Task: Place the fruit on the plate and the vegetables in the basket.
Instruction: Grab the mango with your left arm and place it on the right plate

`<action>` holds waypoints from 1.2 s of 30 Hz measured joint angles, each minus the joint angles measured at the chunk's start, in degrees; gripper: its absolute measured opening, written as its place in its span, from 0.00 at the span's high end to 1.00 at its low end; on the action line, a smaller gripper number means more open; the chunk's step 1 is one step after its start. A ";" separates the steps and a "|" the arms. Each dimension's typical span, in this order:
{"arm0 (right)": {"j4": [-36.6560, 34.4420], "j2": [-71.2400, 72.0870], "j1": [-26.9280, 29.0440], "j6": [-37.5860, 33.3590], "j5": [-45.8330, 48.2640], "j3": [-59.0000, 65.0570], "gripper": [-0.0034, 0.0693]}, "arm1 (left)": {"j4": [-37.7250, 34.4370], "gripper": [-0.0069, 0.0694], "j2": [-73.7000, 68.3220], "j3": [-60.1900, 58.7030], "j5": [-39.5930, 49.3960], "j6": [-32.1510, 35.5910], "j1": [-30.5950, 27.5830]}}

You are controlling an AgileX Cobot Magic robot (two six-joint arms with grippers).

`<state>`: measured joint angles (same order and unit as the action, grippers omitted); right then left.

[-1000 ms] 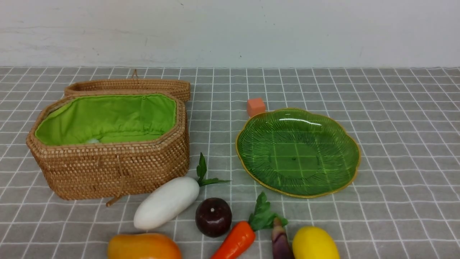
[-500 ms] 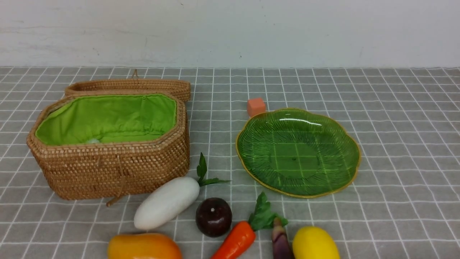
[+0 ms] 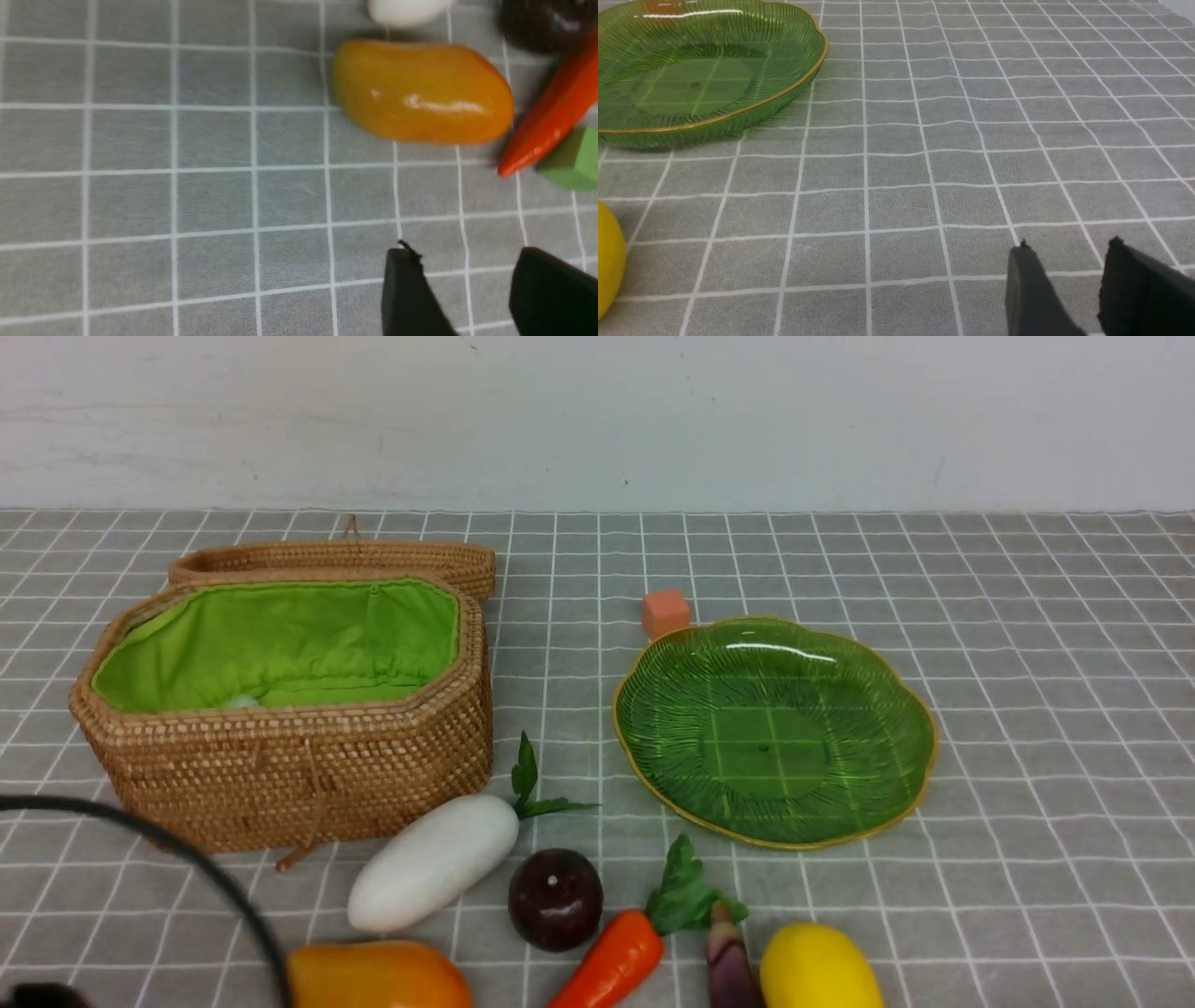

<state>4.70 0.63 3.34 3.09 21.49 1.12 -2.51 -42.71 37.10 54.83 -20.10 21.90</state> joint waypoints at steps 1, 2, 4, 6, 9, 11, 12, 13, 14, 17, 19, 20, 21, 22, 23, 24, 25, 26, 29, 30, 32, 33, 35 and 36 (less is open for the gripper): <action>0.00 0.00 0.00 0.00 0.00 0.00 0.62 | -0.06 0.47 -0.37 0.13 -0.09 0.59 0.15; 0.00 0.00 0.00 0.00 0.00 0.00 0.62 | -0.17 0.42 -3.13 1.10 -0.56 6.27 1.21; 0.00 0.00 0.00 0.00 0.00 0.00 0.62 | -0.11 0.35 -6.28 1.75 -2.08 18.37 2.95; 0.00 0.00 0.00 0.00 0.00 0.00 0.62 | -0.11 0.30 -8.71 1.81 -4.30 32.22 4.48; 0.00 0.00 0.00 0.00 0.00 0.00 0.62 | -0.29 0.25 -14.44 1.94 -9.99 56.07 6.27; 0.00 0.00 0.00 0.00 0.00 0.00 0.62 | -0.36 0.25 -16.24 1.94 -11.46 61.15 6.41; 0.00 0.00 0.00 0.00 0.00 0.00 0.62 | -0.43 0.24 -18.70 1.94 -13.57 66.30 6.43; 0.00 0.00 0.00 0.00 0.00 0.00 0.62 | -0.43 0.24 -19.04 1.94 -13.84 66.75 6.43; 0.00 0.00 0.00 0.00 0.00 0.00 0.62 | -0.38 0.24 -21.95 1.94 -16.25 69.48 6.43; 0.00 0.00 0.00 0.00 0.00 0.00 0.62 | -0.20 0.24 -25.80 1.94 -20.68 71.49 6.43; 0.00 0.00 0.00 0.00 0.00 0.00 0.62 | -0.20 0.23 -28.51 2.00 -23.39 72.28 6.43; 0.00 0.00 0.00 0.00 0.00 0.00 0.62 | -0.20 0.22 -30.79 2.11 -25.12 72.51 6.43; 0.00 0.00 0.00 0.00 0.00 0.00 0.62 | -0.20 0.22 -32.46 2.19 -25.76 72.57 6.43; 0.00 0.00 0.00 0.00 0.00 0.00 0.62 | -0.20 0.22 -33.80 2.28 -25.94 72.62 6.43; 0.00 0.00 0.00 0.00 0.00 0.00 0.62 | -0.27 0.22 -35.49 2.26 -25.89 72.62 6.43; 0.00 0.00 0.00 0.00 0.00 0.00 0.62 | -0.28 0.22 -36.16 2.26 -25.84 72.65 6.43; 0.00 0.00 0.00 0.00 0.00 0.00 0.62 | -0.34 0.22 -37.80 2.26 -25.74 72.65 6.43; 0.00 0.00 0.00 0.00 0.00 0.00 0.62 | -0.39 0.22 -38.75 2.26 -25.96 72.70 6.43; 0.00 0.00 0.00 0.00 0.00 0.00 0.62 | -1.04 0.21 -42.26 3.23 -27.39 72.82 6.43; 0.00 0.00 0.00 0.00 0.00 0.00 0.62 | -1.14 0.21 -42.73 3.43 -27.68 72.82 6.43; 0.00 0.00 0.00 0.00 0.00 0.00 0.62 | -1.28 0.22 -43.02 3.56 -28.02 72.82 6.43; 0.00 0.00 0.00 0.00 0.00 0.00 0.62 | -1.28 0.22 -43.02 3.56 -28.02 72.82 6.43; 0.00 0.00 0.00 0.00 0.00 0.00 0.62 | -1.33 0.24 -42.91 3.56 -28.01 72.82 6.43; 0.00 0.00 0.00 0.00 0.00 0.00 0.62 | -1.33 0.24 -42.74 3.56 -27.95 72.82 6.43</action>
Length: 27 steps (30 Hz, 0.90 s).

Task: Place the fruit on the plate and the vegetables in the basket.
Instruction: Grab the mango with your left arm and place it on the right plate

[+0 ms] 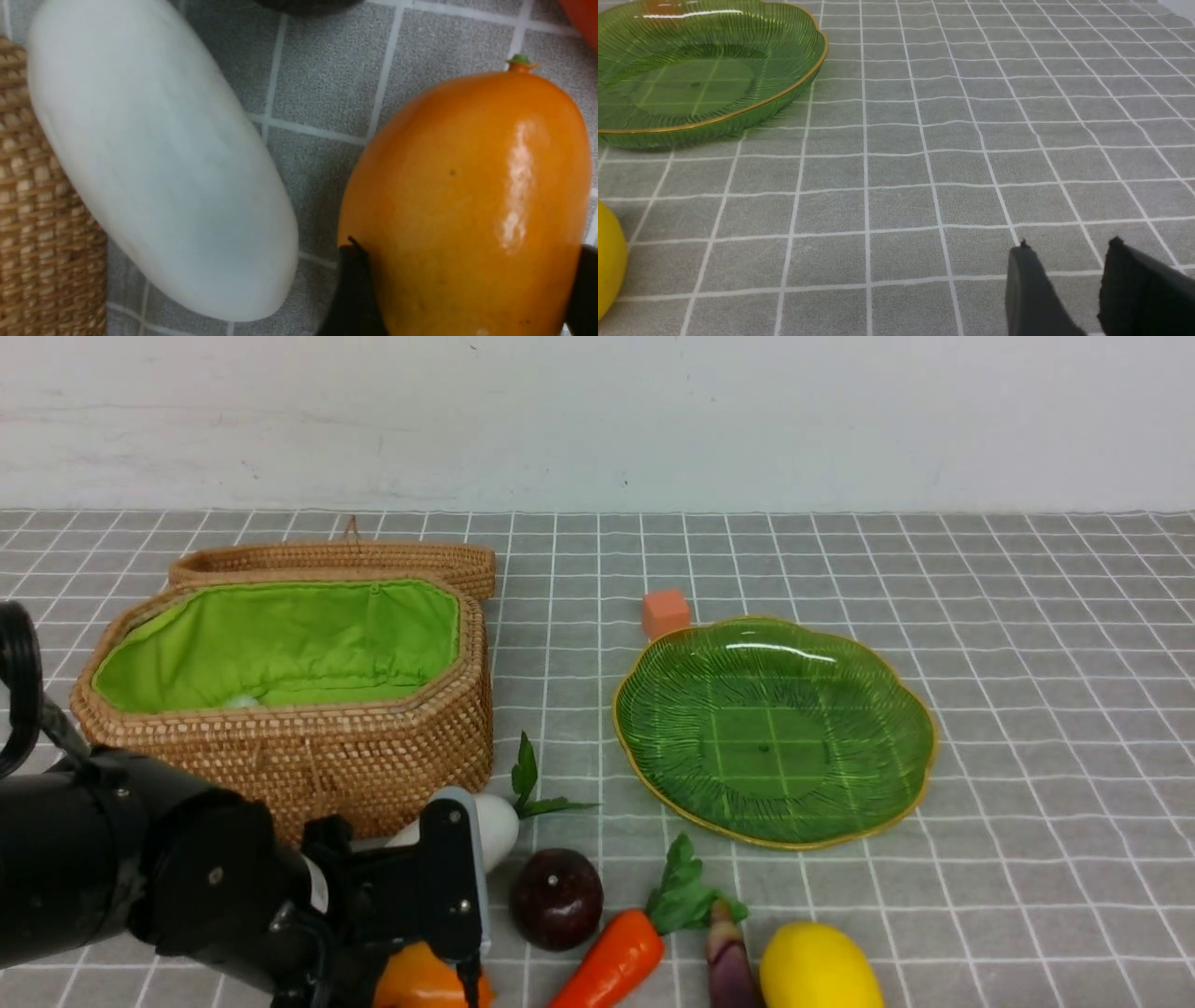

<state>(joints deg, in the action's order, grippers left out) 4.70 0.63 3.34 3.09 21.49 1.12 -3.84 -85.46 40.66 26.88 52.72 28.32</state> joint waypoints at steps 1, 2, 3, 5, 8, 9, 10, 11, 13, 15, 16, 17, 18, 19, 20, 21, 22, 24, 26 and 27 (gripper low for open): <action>0.00 0.00 0.00 0.00 0.00 0.00 0.62 | 0.00 0.24 -0.03 0.00 0.05 0.00 0.00; 0.00 0.00 0.00 0.00 0.00 0.00 0.62 | 0.00 0.24 0.24 0.00 0.16 0.00 0.00; 0.00 0.00 0.00 0.00 0.00 0.00 0.62 | 0.00 0.24 0.47 0.00 0.24 -0.06 0.00; 0.00 0.00 0.00 0.00 0.00 0.00 0.62 | -0.18 0.24 1.03 -0.12 1.31 -0.64 0.00; 0.00 0.00 0.00 0.00 0.00 0.00 0.62 | -0.57 0.24 2.26 -0.36 3.85 -2.94 0.00; 0.00 0.00 0.00 0.00 0.00 0.00 0.62 | -0.82 0.24 2.96 -0.52 5.21 -3.96 0.00; 0.00 0.00 0.00 0.00 0.00 0.00 0.62 | -1.15 0.24 3.57 -0.68 6.57 -4.66 0.00; 0.00 0.00 0.00 0.00 0.00 0.00 0.62 | -1.56 0.24 4.59 -0.73 7.89 -5.23 0.00; 0.00 0.00 0.00 0.00 0.00 0.00 0.62 | -2.83 0.24 7.11 -0.27 10.64 -6.48 0.00; 0.00 0.00 0.00 0.00 0.00 0.00 0.62 | -4.28 0.24 9.58 1.56 14.58 -8.84 0.00; 0.00 0.00 0.00 0.00 0.00 0.00 0.62 | -4.89 0.24 11.11 3.67 17.39 -10.56 0.00; 0.00 0.00 0.00 0.00 0.00 0.00 0.62 | -5.06 0.24 12.20 5.91 20.12 -12.88 0.00; 0.00 0.00 0.00 0.00 0.00 0.00 0.62 | -5.06 0.24 12.57 6.92 20.57 -13.72 0.00; 0.00 0.00 0.00 0.00 0.00 0.00 0.62 | -5.12 0.24 13.46 11.56 24.02 -16.56 0.00; 0.00 0.00 0.00 0.00 0.00 0.00 0.62 | -5.08 0.24 13.61 14.79 25.92 -18.50 0.00; 0.00 0.00 0.00 0.00 0.00 0.00 0.62 | -5.08 0.24 13.61 15.45 26.26 -19.23 0.00; 0.00 0.00 0.00 0.00 0.00 0.00 0.62 | -5.14 0.24 13.15 20.21 28.40 -21.21 0.00; 0.00 0.00 0.00 0.00 0.00 0.00 0.62 | -6.08 0.24 11.57 26.37 29.99 -23.49 0.00; 0.00 0.00 0.00 0.00 0.00 0.00 0.62 | -8.45 0.24 8.15 33.44 29.86 -24.30 0.00; 0.00 0.00 0.00 0.00 0.00 0.00 0.62 | -9.92 0.24 6.16 36.30 28.93 -24.23 0.00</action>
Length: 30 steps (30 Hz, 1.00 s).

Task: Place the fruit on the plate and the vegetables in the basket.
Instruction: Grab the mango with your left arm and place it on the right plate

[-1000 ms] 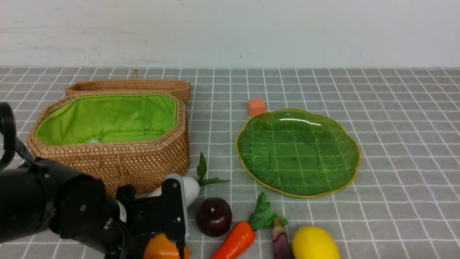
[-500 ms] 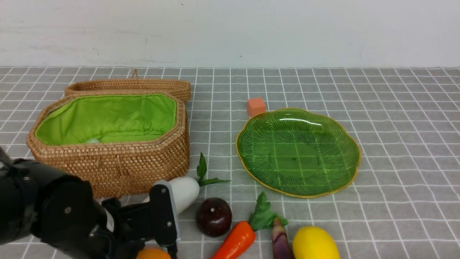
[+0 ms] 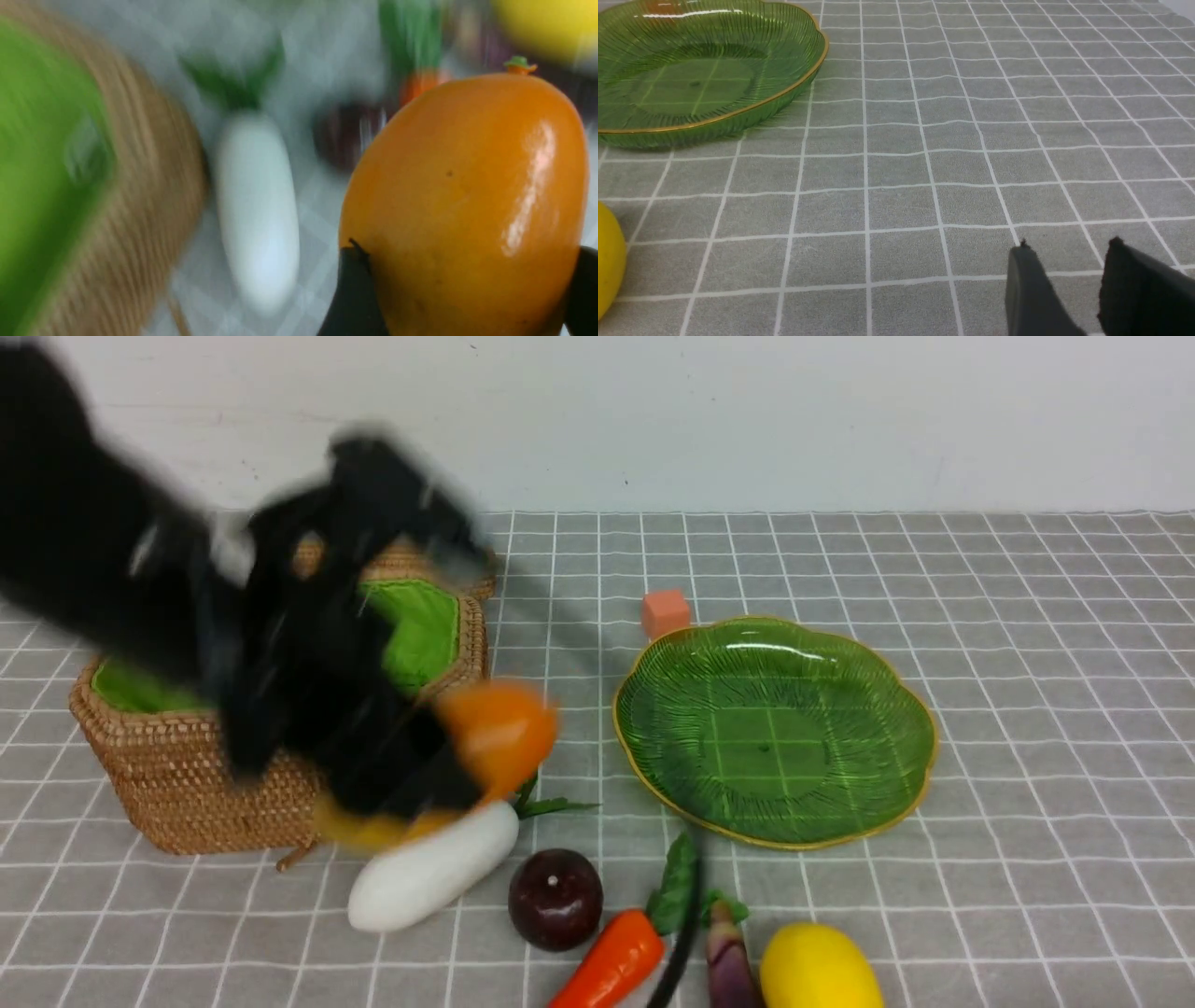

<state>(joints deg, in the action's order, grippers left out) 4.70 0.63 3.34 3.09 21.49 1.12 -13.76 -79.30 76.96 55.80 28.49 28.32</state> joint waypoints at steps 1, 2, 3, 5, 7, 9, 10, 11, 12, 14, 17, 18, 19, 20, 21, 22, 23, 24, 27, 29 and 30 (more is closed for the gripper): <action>0.00 0.00 0.00 0.00 0.00 0.00 0.62 | -0.95 0.24 -1.31 1.58 -1.12 0.13 0.00; 0.00 0.00 0.00 0.00 0.00 0.00 0.62 | -2.62 0.24 -3.63 4.00 -3.04 0.71 0.00; 0.00 0.00 0.00 0.00 0.00 0.00 0.62 | -4.46 0.24 -5.62 5.68 -4.83 1.29 0.05; 0.00 0.00 0.00 0.00 0.00 0.00 0.62 | -7.61 0.24 -10.30 8.37 -8.92 2.66 0.05; 0.00 0.00 0.00 0.00 0.00 0.00 0.62 | -12.90 0.24 -16.59 10.87 -15.71 5.03 0.05; 0.00 0.00 0.00 0.00 0.00 0.00 0.62 | -16.34 0.24 -20.54 11.33 -19.28 6.39 0.13; 0.00 0.00 0.00 0.00 0.00 0.00 0.62 | -18.36 0.24 -23.38 11.40 -22.13 7.20 0.43; 0.00 0.00 0.00 0.00 0.00 0.00 0.62 | -19.46 0.24 -25.20 11.47 -24.06 7.56 0.67; 0.00 0.00 0.00 0.00 0.00 0.00 0.62 | -21.07 0.24 -28.24 11.47 -27.55 7.87 1.30; 0.00 0.00 0.00 0.00 0.00 0.00 0.62 | -21.90 0.24 -30.24 11.47 -29.92 7.92 1.99; 0.00 0.00 0.00 0.00 0.00 0.00 0.62 | -23.06 0.24 -35.75 11.47 -38.10 8.02 5.37; 0.00 0.00 0.00 0.00 0.00 0.00 0.62 | -23.03 0.24 -37.00 11.47 -39.93 8.20 6.12; 0.00 0.00 0.00 0.00 0.00 0.00 0.62 | -23.07 0.24 -38.08 11.47 -42.17 8.42 6.99; 0.00 0.00 0.00 0.00 0.00 0.00 0.62 | -23.27 0.24 -39.02 11.47 -44.69 8.64 7.88; 0.00 0.00 0.00 0.00 0.00 0.00 0.62 | -23.29 0.24 -39.66 11.47 -45.86 8.65 8.36; 0.00 0.00 0.00 0.00 0.00 0.00 0.62 | -23.44 0.24 -40.39 11.47 -48.17 8.78 8.93; 0.00 0.00 0.00 0.00 0.00 0.00 0.62 | -23.50 0.24 -40.68 11.47 -48.99 8.84 9.22; 0.00 0.00 0.00 0.00 0.00 0.00 0.62 | -23.57 0.24 -41.03 11.47 -50.13 8.90 9.47; 0.00 0.00 0.00 0.00 0.00 0.00 0.62 | -23.69 0.24 -41.09 11.47 -51.30 8.96 9.73; 0.00 0.00 0.00 0.00 0.00 0.00 0.62 | -23.77 0.21 -41.09 11.52 -51.43 9.05 9.73; 0.00 0.00 0.00 0.00 0.00 0.00 0.62 | -23.83 0.18 -41.09 11.52 -51.43 9.05 9.73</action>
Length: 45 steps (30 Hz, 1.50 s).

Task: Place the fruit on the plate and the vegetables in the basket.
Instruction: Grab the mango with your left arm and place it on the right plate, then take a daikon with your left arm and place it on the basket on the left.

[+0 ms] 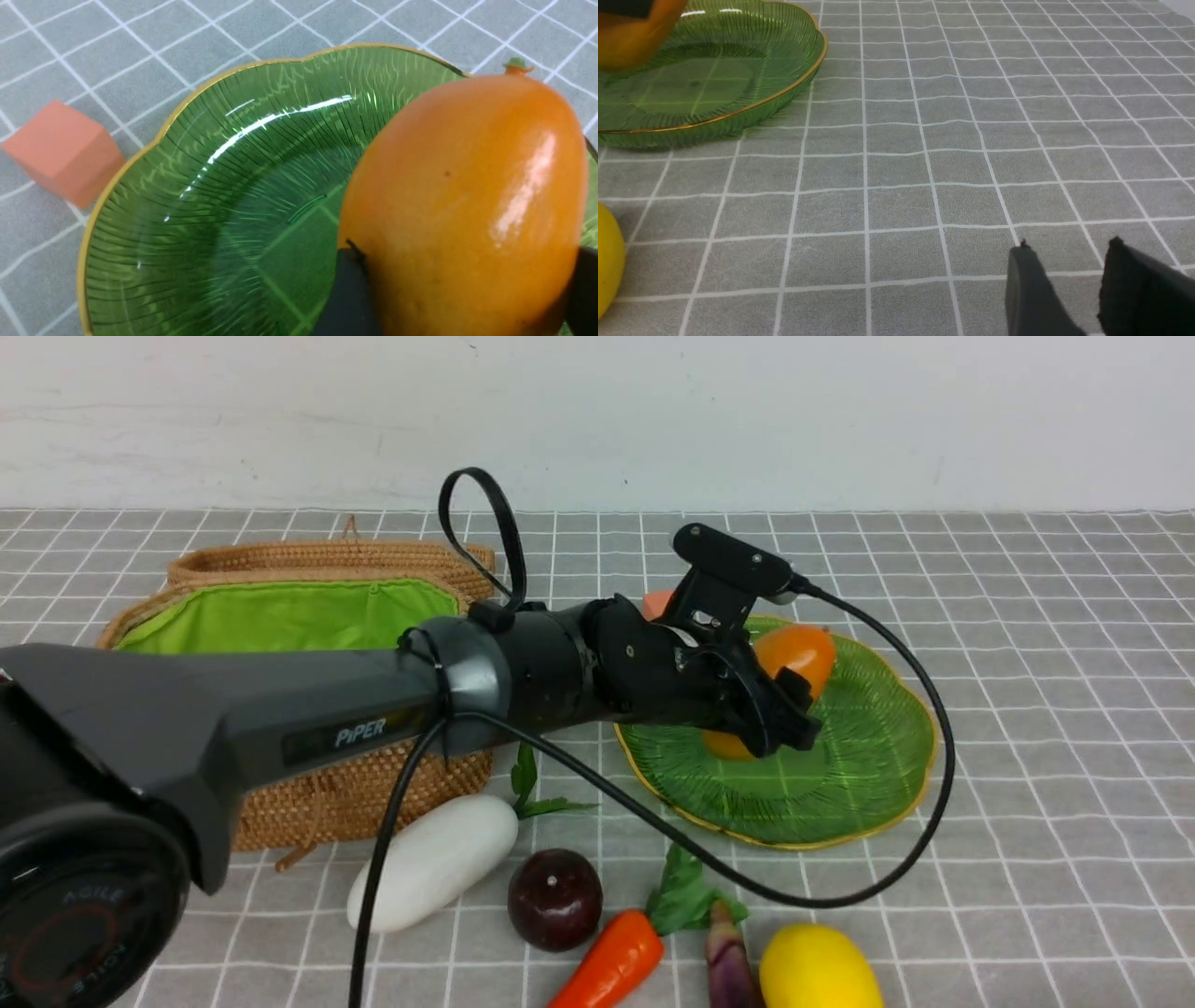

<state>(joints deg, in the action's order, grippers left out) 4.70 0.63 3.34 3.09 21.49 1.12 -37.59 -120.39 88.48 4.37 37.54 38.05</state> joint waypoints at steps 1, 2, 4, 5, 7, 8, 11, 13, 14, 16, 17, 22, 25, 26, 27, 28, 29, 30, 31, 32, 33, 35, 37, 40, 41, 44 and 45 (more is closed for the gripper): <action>0.00 0.00 0.00 0.00 0.00 0.00 0.62 | -0.06 0.14 0.00 0.00 0.00 0.00 0.00; 0.00 0.00 0.00 0.00 0.00 0.00 0.62 | -0.06 0.10 0.00 0.00 0.00 0.00 0.00; 0.00 0.00 0.00 0.00 0.00 0.00 0.62 | -0.11 0.05 0.11 0.00 0.48 0.00 0.00; 0.00 0.00 0.00 0.00 0.00 0.00 0.62 | -0.11 0.04 0.18 0.00 1.06 0.00 0.00; 0.00 0.00 0.00 0.00 0.00 0.00 0.62 | -0.11 0.04 0.47 0.02 3.06 0.00 0.00; 0.00 0.00 0.00 0.00 0.00 0.00 0.62 | -0.11 0.04 0.59 0.02 3.31 0.00 0.00; 0.00 0.00 0.00 0.00 0.00 0.00 0.62 | 0.07 0.06 2.48 0.02 9.30 0.00 0.00; 0.00 0.00 0.00 0.00 0.00 0.00 0.62 | 1.22 0.07 3.69 0.02 12.16 0.00 0.00; 0.00 0.00 0.00 0.00 0.00 0.00 0.62 | 3.08 0.08 5.40 0.02 15.31 0.00 0.00; 0.00 0.00 0.00 0.00 0.00 0.00 0.62 | 7.04 0.10 8.44 0.02 19.93 -0.61 0.00; 0.00 0.00 0.00 0.00 0.00 0.00 0.62 | 7.55 0.10 9.10 0.02 20.40 -1.00 0.00; 0.00 0.00 0.00 0.00 0.00 0.00 0.62 | 28.78 0.13 19.59 0.02 34.75 -15.25 -0.29; 0.00 0.00 0.00 0.00 0.00 0.00 0.62 | 41.51 0.15 25.31 0.02 45.87 -23.85 -1.17; 0.00 0.00 0.00 0.00 0.00 0.00 0.62 | 44.47 0.16 26.61 -0.04 48.94 -25.81 -1.64; 0.00 0.00 0.00 0.00 0.00 0.00 0.62 | 46.23 0.16 28.41 -0.25 51.37 -28.64 -2.57; 0.00 0.00 0.00 0.00 0.00 0.00 0.62 | 46.48 0.16 28.70 -0.33 51.81 -28.64 -2.75; 0.00 0.00 0.00 0.00 0.00 0.00 0.62 | 47.03 0.17 30.50 -1.27 54.08 -31.57 -4.25; 0.00 0.00 0.00 0.00 0.00 0.00 0.62 | 46.78 0.17 31.63 -2.48 55.26 -32.55 -5.46; 0.00 0.00 0.00 0.00 0.00 0.00 0.62 | 46.18 0.17 32.54 -4.12 56.08 -33.02 -6.71; 0.00 0.00 0.00 0.00 0.00 0.00 0.62 | 45.17 0.17 33.36 -6.52 56.52 -33.03 -7.96; 0.00 0.00 0.00 0.00 0.00 0.00 0.62 | 44.96 0.17 33.45 -6.96 56.52 -33.03 -8.45; 0.00 0.00 0.00 0.00 0.00 0.00 0.62 | 43.06 0.17 33.86 -12.67 54.96 -32.35 -10.75; 0.00 0.00 0.00 0.00 0.00 0.00 0.62 | 43.20 0.17 33.79 -17.89 50.85 -31.46 -11.76; 0.00 0.00 0.00 0.00 0.00 0.00 0.62 | 45.02 0.17 33.58 -21.83 45.48 -30.15 -12.01; 0.00 0.00 0.00 0.00 0.05 0.00 0.62 | 46.91 0.17 33.30 -24.44 40.79 -28.55 -12.06; 0.00 0.00 0.00 0.00 0.04 0.00 0.62 | 47.74 0.17 32.05 -26.37 37.03 -27.21 -12.06; 0.00 0.00 0.00 0.00 0.04 0.00 0.62 | 47.79 0.17 31.24 -26.75 35.98 -27.05 -12.06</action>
<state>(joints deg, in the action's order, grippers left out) 4.70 0.63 3.34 3.09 21.53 1.12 10.20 -89.15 61.73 40.35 10.49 25.99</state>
